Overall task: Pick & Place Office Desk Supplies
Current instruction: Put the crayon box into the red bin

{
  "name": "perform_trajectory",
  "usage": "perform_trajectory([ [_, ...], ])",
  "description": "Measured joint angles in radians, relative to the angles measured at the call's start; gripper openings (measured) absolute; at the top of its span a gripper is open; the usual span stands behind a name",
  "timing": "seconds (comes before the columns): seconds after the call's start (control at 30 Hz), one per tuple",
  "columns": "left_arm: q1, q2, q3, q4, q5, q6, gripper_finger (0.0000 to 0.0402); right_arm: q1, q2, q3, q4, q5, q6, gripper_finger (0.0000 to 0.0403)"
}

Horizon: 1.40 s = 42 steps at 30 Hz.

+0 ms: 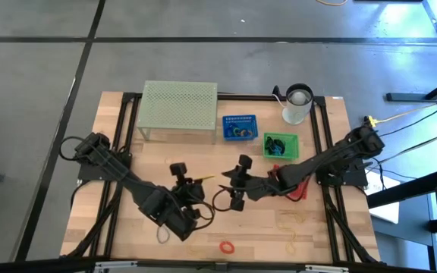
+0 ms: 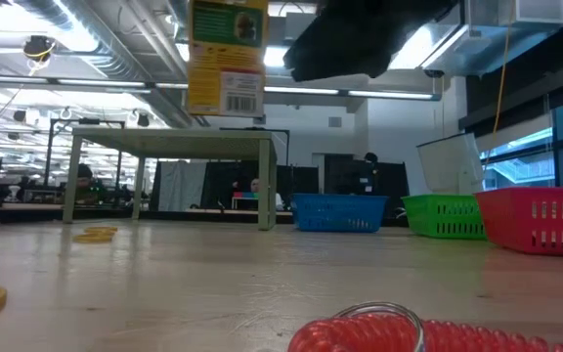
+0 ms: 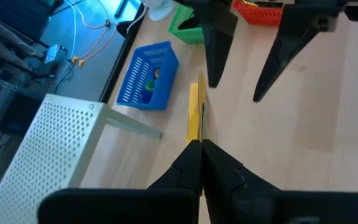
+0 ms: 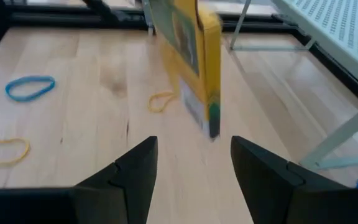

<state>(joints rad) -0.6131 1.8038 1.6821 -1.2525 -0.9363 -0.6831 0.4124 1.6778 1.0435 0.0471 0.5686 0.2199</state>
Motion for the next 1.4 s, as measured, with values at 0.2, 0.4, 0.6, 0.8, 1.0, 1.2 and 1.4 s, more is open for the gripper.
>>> perform_trajectory([
  [0.2,0.018,0.000,0.000,0.001,-0.005,0.018,0.0002,-0.009,0.004,0.000,0.044,0.014,0.003,0.0205],
  [0.4,0.029,0.000,0.000,0.012,-0.024,0.060,0.0001,-0.014,0.004,0.000,0.105,0.010,0.004,0.0205],
  [0.6,0.033,0.000,0.000,0.062,-0.040,0.123,0.0002,-0.014,0.004,0.000,0.147,0.054,0.005,0.0205],
  [0.8,0.033,0.000,0.000,0.087,-0.040,0.155,0.0002,-0.014,0.004,0.000,0.148,0.079,0.005,0.0205],
  [1.0,0.033,0.000,0.000,0.087,-0.040,0.156,0.0001,-0.014,0.004,0.000,0.147,0.090,0.004,0.0205],
  [1.2,0.033,0.000,0.000,0.136,-0.040,0.204,0.0001,-0.014,0.004,0.000,0.147,0.089,0.004,0.0205],
  [1.4,0.033,0.000,0.000,0.242,-0.040,0.329,0.0002,-0.014,0.004,0.000,0.147,0.085,0.000,0.0205],
])
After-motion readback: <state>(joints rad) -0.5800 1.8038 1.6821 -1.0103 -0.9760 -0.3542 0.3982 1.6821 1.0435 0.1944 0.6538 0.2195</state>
